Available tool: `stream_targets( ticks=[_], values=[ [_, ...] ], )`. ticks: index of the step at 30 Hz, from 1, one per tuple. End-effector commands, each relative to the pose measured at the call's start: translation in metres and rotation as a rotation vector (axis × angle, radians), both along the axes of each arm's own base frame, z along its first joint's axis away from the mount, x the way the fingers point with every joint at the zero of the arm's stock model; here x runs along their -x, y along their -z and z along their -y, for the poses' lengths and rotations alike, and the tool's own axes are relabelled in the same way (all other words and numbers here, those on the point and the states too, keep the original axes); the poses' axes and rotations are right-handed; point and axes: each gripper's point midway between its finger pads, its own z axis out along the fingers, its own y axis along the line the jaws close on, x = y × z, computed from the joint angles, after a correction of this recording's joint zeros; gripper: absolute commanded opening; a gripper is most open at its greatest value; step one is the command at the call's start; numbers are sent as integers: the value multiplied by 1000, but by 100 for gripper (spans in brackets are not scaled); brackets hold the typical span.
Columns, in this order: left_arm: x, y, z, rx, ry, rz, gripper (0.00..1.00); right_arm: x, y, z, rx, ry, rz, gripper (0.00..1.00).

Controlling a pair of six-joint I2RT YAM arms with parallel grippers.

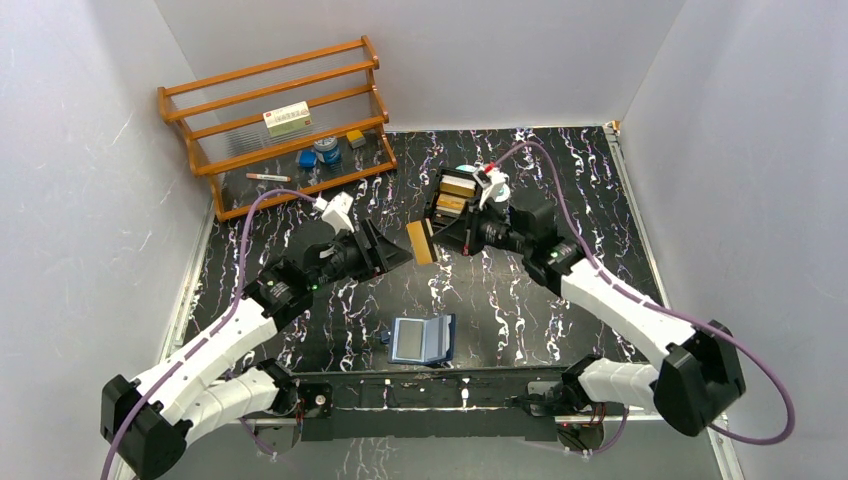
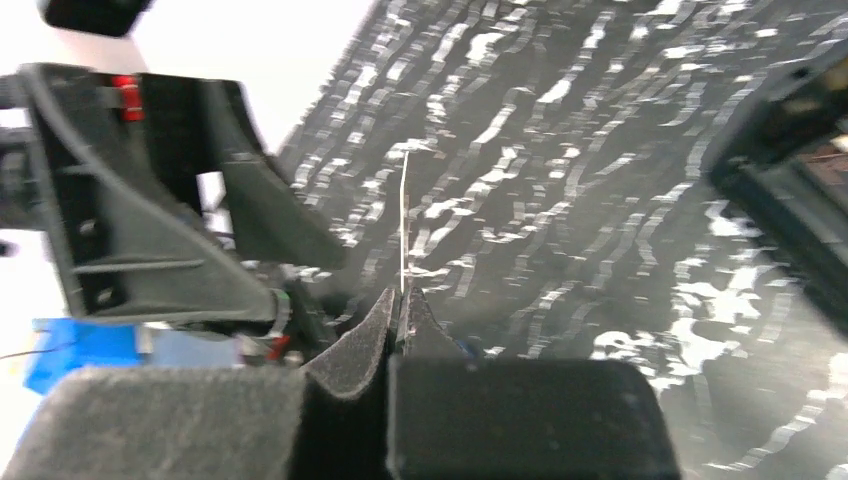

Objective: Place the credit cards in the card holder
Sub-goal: Pick up the credit card from the storage box.

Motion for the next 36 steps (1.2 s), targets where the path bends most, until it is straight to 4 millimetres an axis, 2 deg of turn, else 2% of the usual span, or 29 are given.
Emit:
stream_targets(
  ticks=[1,6,14,16,20,21,23,27,30,33,36],
  values=[
    [2,-54,5,117,37,122,62,38,-71,-12,-362,-115,-26,0],
    [5,-74,6,163,48,170,65,55,-83,-4,-456,-126,-59,0],
    [11,-94,16,232,120,222,63,68,-84,-4,-521,-171,-127,0],
    [11,-97,18,243,128,228,56,70,-79,-4,-515,-174,-140,0],
    [12,-92,23,254,155,211,21,70,-65,-4,-485,-151,-176,0],
    [12,-89,25,253,158,200,12,69,-60,-4,-471,-143,-190,0],
    [11,-79,26,232,158,170,2,67,-50,-3,-425,-119,-223,7],
    [9,-56,23,170,139,109,0,64,-27,4,-329,-39,-281,32],
    [10,-38,19,131,127,71,0,64,0,14,-262,51,-352,44],
    [11,-3,5,25,70,-19,0,67,30,23,-171,121,-415,45],
    [20,31,-4,-36,51,-103,0,75,53,24,-103,152,-458,41]
  ],
)
